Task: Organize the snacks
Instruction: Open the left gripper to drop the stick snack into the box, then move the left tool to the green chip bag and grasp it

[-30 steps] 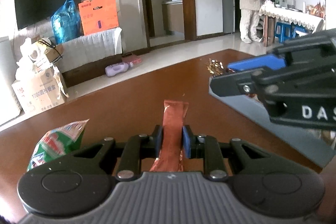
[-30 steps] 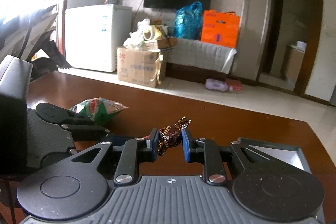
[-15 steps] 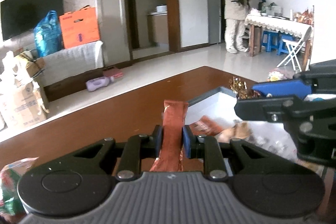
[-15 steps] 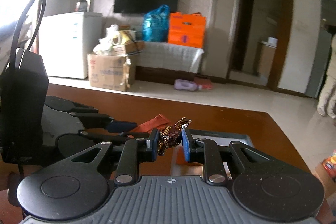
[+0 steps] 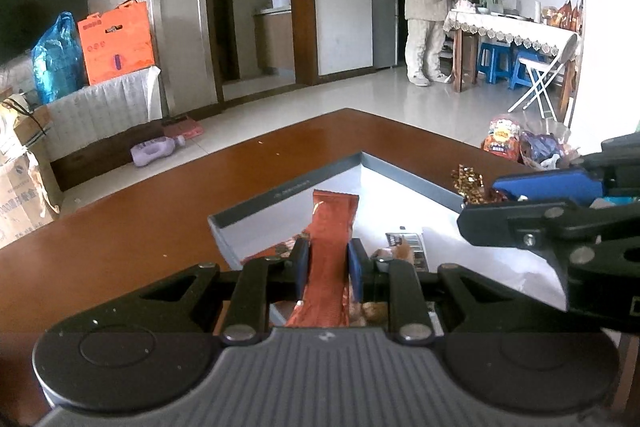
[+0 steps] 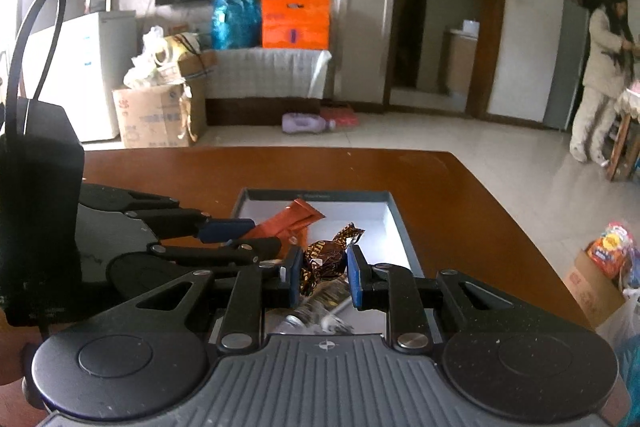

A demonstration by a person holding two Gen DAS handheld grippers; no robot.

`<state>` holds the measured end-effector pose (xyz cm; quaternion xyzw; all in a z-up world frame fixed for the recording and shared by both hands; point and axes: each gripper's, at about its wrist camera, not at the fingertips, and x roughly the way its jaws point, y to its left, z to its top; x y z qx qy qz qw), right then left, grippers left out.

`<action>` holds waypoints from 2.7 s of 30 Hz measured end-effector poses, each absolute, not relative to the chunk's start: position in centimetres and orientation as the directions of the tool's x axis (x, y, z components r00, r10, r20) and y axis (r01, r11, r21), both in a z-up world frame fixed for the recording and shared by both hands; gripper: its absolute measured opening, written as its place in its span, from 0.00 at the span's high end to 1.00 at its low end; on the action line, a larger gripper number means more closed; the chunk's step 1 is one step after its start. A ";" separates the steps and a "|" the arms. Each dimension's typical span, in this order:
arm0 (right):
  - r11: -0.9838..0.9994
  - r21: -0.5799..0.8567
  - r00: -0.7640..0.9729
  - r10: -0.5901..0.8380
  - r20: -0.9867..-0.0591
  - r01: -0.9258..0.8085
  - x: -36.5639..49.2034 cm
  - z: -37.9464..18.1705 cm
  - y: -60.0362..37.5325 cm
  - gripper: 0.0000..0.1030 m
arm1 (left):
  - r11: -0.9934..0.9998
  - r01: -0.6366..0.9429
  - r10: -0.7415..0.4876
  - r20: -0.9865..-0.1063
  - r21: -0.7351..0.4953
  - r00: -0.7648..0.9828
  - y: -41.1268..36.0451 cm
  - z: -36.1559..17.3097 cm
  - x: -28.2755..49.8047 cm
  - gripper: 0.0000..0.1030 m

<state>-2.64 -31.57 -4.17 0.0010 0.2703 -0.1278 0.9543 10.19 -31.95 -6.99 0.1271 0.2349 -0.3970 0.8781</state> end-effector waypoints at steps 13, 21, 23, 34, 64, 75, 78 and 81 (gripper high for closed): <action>0.958 -0.069 0.787 -0.269 -0.556 0.279 -3.1 -4.8 -31.8 0.76 | 0.692 0.716 -0.578 -0.527 0.087 0.623 -34.4 -8.5 11.5 0.67; 0.959 -0.080 0.803 -0.272 -0.530 0.272 -3.9 -4.0 -30.3 0.76 | 0.717 0.686 -0.570 -0.460 0.127 0.681 -31.7 -7.0 10.9 0.33; 0.961 -0.081 0.807 -0.267 -0.526 0.265 -4.0 -3.8 -29.7 0.76 | 0.718 0.684 -0.568 -0.459 0.129 0.683 -30.8 -6.8 10.9 0.33; 0.974 -0.097 0.821 -0.224 -0.526 0.204 -3.7 -3.2 -26.2 0.76 | 0.752 0.639 -0.520 -0.450 0.162 0.726 -24.9 -5.8 10.9 0.33; 0.992 0.035 0.713 0.114 -0.692 -0.125 7.9 -9.6 -9.6 0.76 | 0.950 0.197 -0.070 -0.451 0.243 0.890 8.8 -6.0 19.4 0.21; 0.988 0.049 0.720 0.138 -0.680 -0.143 8.7 -9.8 -9.2 0.76 | 0.959 0.249 -0.152 -0.500 0.134 0.853 9.8 -8.7 21.9 0.01; 0.989 0.056 0.726 0.141 -0.673 -0.140 8.8 -9.9 -9.1 0.76 | 0.944 0.296 -0.183 -0.514 0.146 0.838 8.3 -9.2 22.3 0.01; 0.988 0.066 0.734 0.146 -0.663 -0.137 8.4 -10.0 -9.5 0.76 | 0.919 0.337 -0.178 -0.545 0.206 0.819 6.2 -10.4 22.3 0.01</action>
